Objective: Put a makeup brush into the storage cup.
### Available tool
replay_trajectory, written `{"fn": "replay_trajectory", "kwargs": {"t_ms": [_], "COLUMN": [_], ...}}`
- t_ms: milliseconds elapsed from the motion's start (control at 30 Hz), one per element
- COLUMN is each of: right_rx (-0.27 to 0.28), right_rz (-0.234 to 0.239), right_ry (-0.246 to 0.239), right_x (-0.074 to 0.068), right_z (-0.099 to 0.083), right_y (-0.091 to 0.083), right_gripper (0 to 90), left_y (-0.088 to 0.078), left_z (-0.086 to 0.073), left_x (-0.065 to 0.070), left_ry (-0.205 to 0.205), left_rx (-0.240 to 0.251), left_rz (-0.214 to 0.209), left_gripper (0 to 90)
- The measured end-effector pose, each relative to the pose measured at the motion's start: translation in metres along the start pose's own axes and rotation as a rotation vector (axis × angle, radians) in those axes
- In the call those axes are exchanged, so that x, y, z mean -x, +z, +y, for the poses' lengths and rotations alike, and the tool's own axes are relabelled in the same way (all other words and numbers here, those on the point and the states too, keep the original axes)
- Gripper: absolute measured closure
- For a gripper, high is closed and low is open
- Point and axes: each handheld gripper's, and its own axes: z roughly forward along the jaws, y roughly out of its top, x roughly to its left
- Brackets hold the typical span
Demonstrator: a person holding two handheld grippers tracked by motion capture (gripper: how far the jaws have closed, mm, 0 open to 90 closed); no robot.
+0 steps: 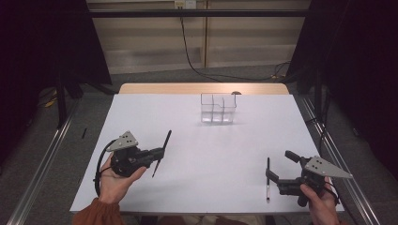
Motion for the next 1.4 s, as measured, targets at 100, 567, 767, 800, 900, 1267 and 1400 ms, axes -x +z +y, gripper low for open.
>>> {"fn": "replay_trajectory", "kwargs": {"t_ms": [100,567,767,800,900,1267,1400], "right_rx": [0.004,0.001,0.014,0.015,0.013,0.027,0.031], "right_rz": [0.001,0.015,0.016,0.016,0.023,0.077,0.089], "right_ry": [0.005,-0.006,-0.003,-0.004,-0.003,-0.005,-0.024], "right_x": [-0.001,0.000,-0.001,-0.001,-0.002,-0.008,-0.012], "right_z": [0.000,0.000,0.000,0.000,0.000,0.005,0.010], "right_y": [0.000,0.001,0.001,0.002,0.002,0.008,0.012], "right_gripper": [0.0,0.0,0.0,0.0,0.0,0.0,0.0], "left_y": [0.003,0.017,0.022,0.023,0.024,0.034,0.037], "left_z": [0.001,0.011,0.014,0.014,0.016,0.021,0.024], "left_x": [0.001,0.014,0.019,0.020,0.022,0.032,0.036], "left_ry": [-0.003,0.019,0.043,0.048,0.053,0.079,0.101], "left_rx": [0.007,-0.037,-0.049,-0.052,-0.057,-0.089,-0.110], "left_rz": [-0.031,-0.127,-0.142,-0.143,-0.152,-0.193,-0.199], "left_gripper": [84.3,84.3,84.3,84.3,84.3,84.3,84.3]}}
